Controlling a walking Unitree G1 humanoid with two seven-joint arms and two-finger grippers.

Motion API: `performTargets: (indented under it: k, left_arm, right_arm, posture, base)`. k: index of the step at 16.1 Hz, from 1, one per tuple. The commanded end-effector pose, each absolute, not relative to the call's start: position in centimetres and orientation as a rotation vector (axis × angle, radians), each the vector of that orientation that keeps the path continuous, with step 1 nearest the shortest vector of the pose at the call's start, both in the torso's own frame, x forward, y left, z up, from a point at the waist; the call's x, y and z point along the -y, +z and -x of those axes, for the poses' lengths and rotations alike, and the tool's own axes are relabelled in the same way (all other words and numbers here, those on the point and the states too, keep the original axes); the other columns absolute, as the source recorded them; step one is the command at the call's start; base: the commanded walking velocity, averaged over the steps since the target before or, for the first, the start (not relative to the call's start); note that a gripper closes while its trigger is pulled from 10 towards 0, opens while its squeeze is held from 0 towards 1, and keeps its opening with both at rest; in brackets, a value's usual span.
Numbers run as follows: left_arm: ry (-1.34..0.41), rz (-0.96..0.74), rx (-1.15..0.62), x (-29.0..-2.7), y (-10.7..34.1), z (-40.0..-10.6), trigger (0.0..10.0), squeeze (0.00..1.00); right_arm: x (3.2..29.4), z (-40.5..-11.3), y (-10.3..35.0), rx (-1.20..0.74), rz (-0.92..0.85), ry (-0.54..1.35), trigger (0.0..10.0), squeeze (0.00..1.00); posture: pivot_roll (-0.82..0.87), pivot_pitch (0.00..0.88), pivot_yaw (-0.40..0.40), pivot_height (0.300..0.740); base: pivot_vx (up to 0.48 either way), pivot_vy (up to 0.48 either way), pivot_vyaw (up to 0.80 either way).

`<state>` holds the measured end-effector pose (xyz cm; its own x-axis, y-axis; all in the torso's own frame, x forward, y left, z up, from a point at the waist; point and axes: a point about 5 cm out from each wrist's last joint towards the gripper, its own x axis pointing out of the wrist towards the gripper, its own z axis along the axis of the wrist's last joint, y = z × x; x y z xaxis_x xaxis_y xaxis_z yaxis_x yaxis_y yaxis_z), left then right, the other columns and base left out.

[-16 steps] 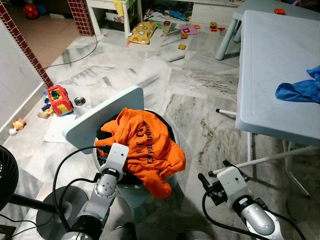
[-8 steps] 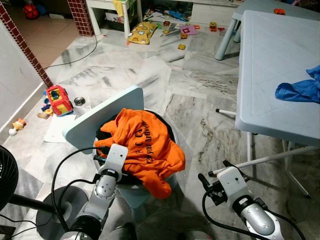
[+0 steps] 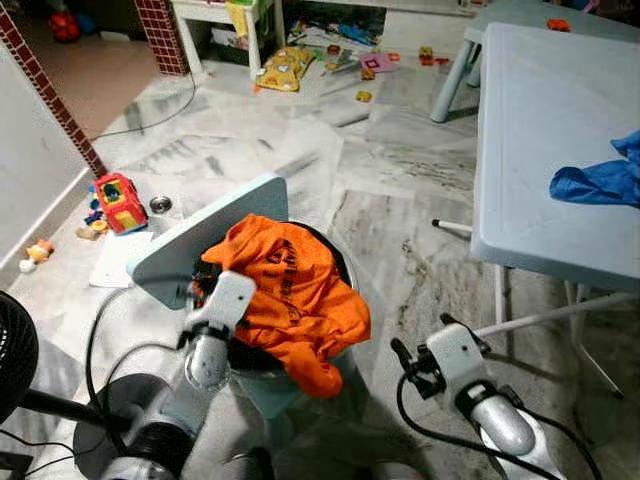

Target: Hang hanger

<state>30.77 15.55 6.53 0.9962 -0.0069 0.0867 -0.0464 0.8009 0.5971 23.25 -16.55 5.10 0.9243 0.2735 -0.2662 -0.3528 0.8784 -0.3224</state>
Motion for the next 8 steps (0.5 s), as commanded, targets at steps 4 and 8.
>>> performTargets:
  k: [4,8]
  left_arm:
    - [-0.133,-0.793,0.239,-13.1,8.1,-30.4,0.0,0.0]
    - [-0.317,-0.81,-0.023,-12.8,3.4,-28.3,4.7,0.0]
  right_arm:
    - [15.2,-25.0,4.7,-0.189,0.351,0.324,10.0,0.0]
    - [14.5,-26.1,4.6,-0.172,0.334,0.313,10.0,0.0]
  posture:
    - [-0.14,0.026,0.056,0.74]
    - [-0.12,0.0,0.069,0.74]
  base:
    - [0.0,0.0,0.0]
    - [0.0,0.0,0.0]
